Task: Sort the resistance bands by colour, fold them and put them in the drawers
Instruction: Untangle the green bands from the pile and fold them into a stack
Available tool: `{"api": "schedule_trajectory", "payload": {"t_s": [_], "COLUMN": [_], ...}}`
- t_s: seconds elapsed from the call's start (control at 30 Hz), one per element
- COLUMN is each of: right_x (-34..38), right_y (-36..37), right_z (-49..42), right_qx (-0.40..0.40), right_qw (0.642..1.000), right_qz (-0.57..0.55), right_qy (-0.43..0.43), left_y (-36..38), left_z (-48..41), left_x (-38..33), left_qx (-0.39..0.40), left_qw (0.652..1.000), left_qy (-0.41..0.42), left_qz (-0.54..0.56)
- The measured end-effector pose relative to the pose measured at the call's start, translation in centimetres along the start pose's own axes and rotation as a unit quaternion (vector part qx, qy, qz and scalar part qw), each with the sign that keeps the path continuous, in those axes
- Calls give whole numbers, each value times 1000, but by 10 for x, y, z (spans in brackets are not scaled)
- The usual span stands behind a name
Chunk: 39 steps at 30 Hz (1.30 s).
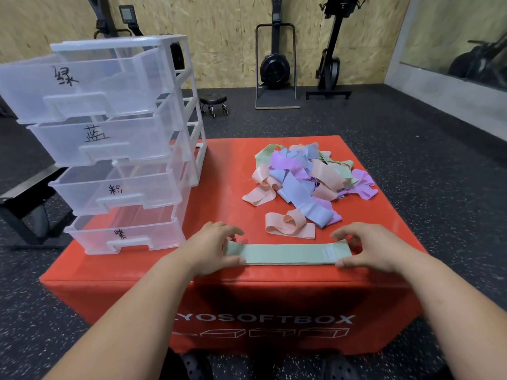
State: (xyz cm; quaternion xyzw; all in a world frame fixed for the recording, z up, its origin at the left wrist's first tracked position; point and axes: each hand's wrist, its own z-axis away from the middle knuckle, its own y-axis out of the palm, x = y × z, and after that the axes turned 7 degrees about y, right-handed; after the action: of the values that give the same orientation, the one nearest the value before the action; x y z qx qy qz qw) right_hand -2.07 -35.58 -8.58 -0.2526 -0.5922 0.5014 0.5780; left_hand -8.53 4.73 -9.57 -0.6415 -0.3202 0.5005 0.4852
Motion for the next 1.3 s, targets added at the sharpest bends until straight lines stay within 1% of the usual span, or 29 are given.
{"api": "schedule_trajectory", "payload": {"t_s": [0.1, 0.27, 0.37, 0.53, 0.73, 0.87, 0.97, 1.03, 1.17, 1.23, 1.3], "right_x": [2, 1, 0, -8, -29, -32, -26, -17, 14, 27, 35], "right_y": [-2, 3, 6, 1, -8, -14, -17, -23, -46, -57, -59], "right_z": [-7, -39, -62, -103, -147, -165, -167, -163, -140, -126, -114], "right_qx": [-55, -157, -197, -239, -247, -211, -219, -245, -330, -337, -325], "right_qw": [998, 987, 979, 967, 961, 963, 959, 950, 913, 887, 861], "right_qz": [-26, -27, -17, -47, -46, -113, -138, -159, -239, -315, -392], "right_qy": [-4, 29, 43, 74, 118, 125, 120, 112, 14, -15, -13], "left_y": [4, 14, 23, 38, 48, 47, 46, 45, 40, 37, 33], "left_z": [-13, -49, -75, -115, -148, -161, -165, -164, -158, -153, -147], "left_x": [-8, -26, -39, -52, -47, -44, -42, -42, -47, -51, -56], "left_qx": [-40, -104, -121, -130, -116, -99, -83, -74, -62, -54, -49], "left_qw": [999, 994, 992, 991, 992, 991, 989, 988, 985, 983, 979], "left_qy": [4, 21, 30, 35, 36, 48, 66, 83, 99, 98, 83], "left_qz": [22, 19, 11, 9, 41, 80, 99, 108, 130, 148, 179]}}
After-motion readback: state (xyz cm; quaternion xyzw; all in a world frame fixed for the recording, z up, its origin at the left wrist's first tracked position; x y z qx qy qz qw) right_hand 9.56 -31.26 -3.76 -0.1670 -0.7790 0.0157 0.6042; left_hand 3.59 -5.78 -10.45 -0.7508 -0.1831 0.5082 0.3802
